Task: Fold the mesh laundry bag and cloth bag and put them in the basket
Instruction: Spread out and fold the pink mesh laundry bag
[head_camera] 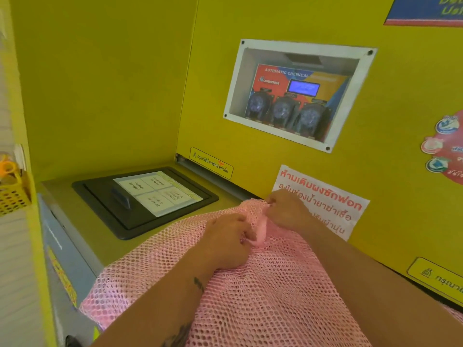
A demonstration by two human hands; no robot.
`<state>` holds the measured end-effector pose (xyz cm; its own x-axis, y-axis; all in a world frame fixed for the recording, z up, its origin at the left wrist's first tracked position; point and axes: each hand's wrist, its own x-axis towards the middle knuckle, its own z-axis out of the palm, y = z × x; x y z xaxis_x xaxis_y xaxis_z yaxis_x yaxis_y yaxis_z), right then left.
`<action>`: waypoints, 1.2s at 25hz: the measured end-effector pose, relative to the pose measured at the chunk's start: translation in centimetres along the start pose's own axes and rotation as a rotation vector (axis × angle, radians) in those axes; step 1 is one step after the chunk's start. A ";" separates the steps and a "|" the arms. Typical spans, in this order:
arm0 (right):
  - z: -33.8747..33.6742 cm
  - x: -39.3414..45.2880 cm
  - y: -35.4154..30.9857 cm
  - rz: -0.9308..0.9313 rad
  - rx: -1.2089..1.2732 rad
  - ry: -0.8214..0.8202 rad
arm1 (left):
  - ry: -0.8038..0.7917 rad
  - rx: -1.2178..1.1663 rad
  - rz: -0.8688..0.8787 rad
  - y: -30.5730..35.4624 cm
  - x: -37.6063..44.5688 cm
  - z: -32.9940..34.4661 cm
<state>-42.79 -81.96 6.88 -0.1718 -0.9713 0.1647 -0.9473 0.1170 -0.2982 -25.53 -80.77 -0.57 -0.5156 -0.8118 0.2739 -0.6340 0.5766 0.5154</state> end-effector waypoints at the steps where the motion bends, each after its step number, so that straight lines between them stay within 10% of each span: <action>1: 0.1 0.3 0.2 -0.075 -0.173 0.232 | 0.010 0.009 -0.005 -0.1 0.0 -0.1; 5: -0.6 -0.5 0.4 -0.127 -0.300 0.469 | 0.008 0.079 -0.042 -0.1 -0.1 -0.3; 10: 0.2 -3.6 1.3 -0.141 -0.212 -0.179 | 0.098 0.167 -0.084 0.0 -0.2 -0.5; 14: -3.8 -6.8 4.3 -0.046 -0.011 0.057 | 0.175 0.270 0.019 1.1 -0.1 -1.3; 23: -14.1 -20.5 15.0 0.297 -0.274 -0.543 | 0.018 0.426 -0.004 7.8 -2.1 -2.9; 30: -10.0 -25.3 23.4 0.169 -0.251 -0.264 | -0.668 -0.019 0.359 23.0 -11.4 1.3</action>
<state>-63.30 -52.57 5.10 -0.2869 -0.9499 -0.1243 -0.9537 0.2954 -0.0560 -34.99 -58.08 7.10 -0.9318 -0.3427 -0.1198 -0.3546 0.7880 0.5033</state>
